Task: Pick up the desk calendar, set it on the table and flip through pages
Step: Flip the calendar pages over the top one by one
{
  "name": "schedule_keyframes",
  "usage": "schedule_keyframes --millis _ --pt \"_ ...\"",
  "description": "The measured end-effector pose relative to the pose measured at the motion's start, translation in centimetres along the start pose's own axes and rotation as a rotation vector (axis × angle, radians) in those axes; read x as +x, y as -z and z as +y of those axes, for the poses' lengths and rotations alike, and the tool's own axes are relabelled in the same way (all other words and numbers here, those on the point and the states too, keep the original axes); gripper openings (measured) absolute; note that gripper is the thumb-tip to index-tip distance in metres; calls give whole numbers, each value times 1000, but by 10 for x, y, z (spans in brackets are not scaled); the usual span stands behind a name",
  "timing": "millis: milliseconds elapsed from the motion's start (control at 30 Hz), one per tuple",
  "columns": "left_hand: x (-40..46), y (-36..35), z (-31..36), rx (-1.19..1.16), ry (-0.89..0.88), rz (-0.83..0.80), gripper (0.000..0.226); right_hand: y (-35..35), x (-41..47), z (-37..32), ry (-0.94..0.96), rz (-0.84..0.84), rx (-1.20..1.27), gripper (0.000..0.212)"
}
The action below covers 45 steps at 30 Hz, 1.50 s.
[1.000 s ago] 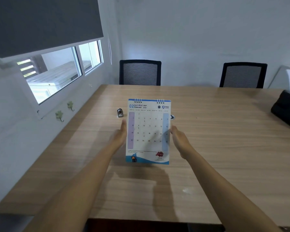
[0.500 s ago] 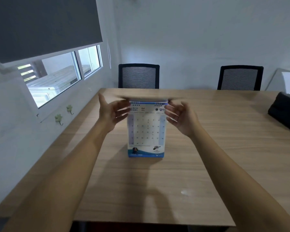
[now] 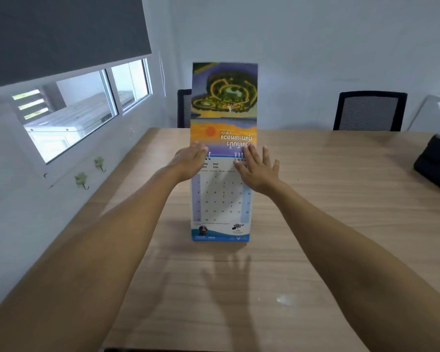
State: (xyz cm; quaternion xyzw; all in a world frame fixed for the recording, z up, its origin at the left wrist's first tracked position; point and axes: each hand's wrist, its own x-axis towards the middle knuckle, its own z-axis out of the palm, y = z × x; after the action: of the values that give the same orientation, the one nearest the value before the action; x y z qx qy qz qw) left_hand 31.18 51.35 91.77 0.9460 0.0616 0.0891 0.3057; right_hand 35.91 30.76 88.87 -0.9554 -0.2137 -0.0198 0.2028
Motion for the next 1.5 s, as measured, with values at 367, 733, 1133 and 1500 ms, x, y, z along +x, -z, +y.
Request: schedule_keyframes --millis 367,733,1133,1500 --pt "-19 -21 -16 -281 79 209 57 -11 -2 6 -43 113 24 74" --pt "-78 -71 -44 -785 335 -49 67 -63 -57 4 -441 -120 1298 67" --pt "-83 -58 -43 -672 471 112 56 -43 -82 11 -521 -31 1123 49" --pt "-75 7 -13 -1147 347 200 73 33 -71 1 -248 -146 1505 76"
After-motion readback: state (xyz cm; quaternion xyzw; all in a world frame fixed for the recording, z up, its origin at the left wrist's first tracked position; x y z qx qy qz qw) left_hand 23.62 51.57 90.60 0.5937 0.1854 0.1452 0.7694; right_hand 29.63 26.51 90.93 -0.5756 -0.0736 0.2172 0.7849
